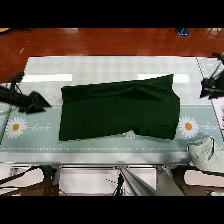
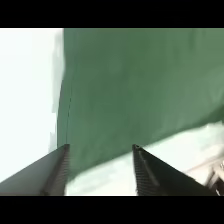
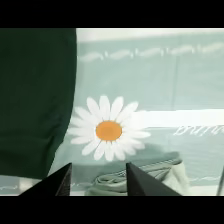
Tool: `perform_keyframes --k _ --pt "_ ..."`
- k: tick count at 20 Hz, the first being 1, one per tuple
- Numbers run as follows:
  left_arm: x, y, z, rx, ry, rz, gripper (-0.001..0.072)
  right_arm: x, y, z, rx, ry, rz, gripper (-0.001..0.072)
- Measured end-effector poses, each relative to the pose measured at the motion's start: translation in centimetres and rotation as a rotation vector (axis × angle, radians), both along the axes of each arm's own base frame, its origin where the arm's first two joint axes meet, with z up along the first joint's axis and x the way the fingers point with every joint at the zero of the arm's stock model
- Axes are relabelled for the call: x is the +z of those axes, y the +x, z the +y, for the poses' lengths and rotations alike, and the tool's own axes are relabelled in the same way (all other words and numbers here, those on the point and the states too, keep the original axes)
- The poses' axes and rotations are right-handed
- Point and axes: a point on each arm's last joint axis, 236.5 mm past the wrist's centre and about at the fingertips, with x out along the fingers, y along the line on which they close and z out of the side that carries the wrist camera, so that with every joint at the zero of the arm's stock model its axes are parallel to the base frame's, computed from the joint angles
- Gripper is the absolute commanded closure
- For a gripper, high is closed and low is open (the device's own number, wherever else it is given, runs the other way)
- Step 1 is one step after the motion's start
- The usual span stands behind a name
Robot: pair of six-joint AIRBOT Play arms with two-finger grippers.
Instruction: Fold the shirts.
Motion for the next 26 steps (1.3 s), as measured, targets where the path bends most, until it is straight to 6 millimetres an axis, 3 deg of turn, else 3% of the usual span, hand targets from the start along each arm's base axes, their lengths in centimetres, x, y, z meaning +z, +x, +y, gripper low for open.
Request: perform_keyframes --k 3,5,11,12,13,14,15,16,17,20,26 --pt "-3.1 -4.9 -1.2 0.011 -0.06 0.107 0.0101 -1.9 -2.0 0.5 -0.044 0.096 -0.022 0.0283" --pt "-4.7 -7.4 -2.2 0.017 -0.091 0.163 0.0101 -2.9 -2.6 1.1 -0.058 0.147 -0.037 0.0282" --pt "-7.5 -9.9 -4.4 0.04 -0.118 0.206 0.0109 -3.5 -1.3 3.0 -0.08 0.249 -0.129 0.0282" --pt "-7.7 -9.9 -4.7 0.033 -0.113 0.202 0.015 -3.4 -1.2 3.3 -0.082 0.261 -0.137 0.0282" --pt "-7.9 -9.9 -5.0 0.03 -0.105 0.205 0.0288 -3.2 -1.1 3.4 -0.084 0.266 -0.146 0.0282" --pt "-8.3 -9.7 -5.3 0.031 -0.088 0.201 0.0494 -3.1 -1.0 3.5 -0.085 0.269 -0.157 0.0282" --pt "-8.6 -9.5 -5.6 0.034 -0.074 0.197 0.0636 -2.9 -1.0 3.6 -0.083 0.271 -0.166 0.0282" --pt "-8.8 -9.3 -5.9 0.029 -0.064 0.192 0.0688 -2.6 -1.0 3.6 -0.082 0.271 -0.174 0.0275" --pt "-8.9 -9.1 -6.2 0.024 -0.06 0.183 0.0688 -2.4 -1.0 3.6 -0.08 0.268 -0.18 0.0232" --pt "-9.1 -8.9 -6.7 0.011 -0.053 0.171 0.0689 -2.9 -2.4 3.2 -0.073 0.246 -0.144 0.0224" --pt "-9.1 -8.8 -7.0 -0.005 -0.051 0.155 0.0689 -7.8 -7.8 5.4 -0.107 0.302 -0.013 0.0225"
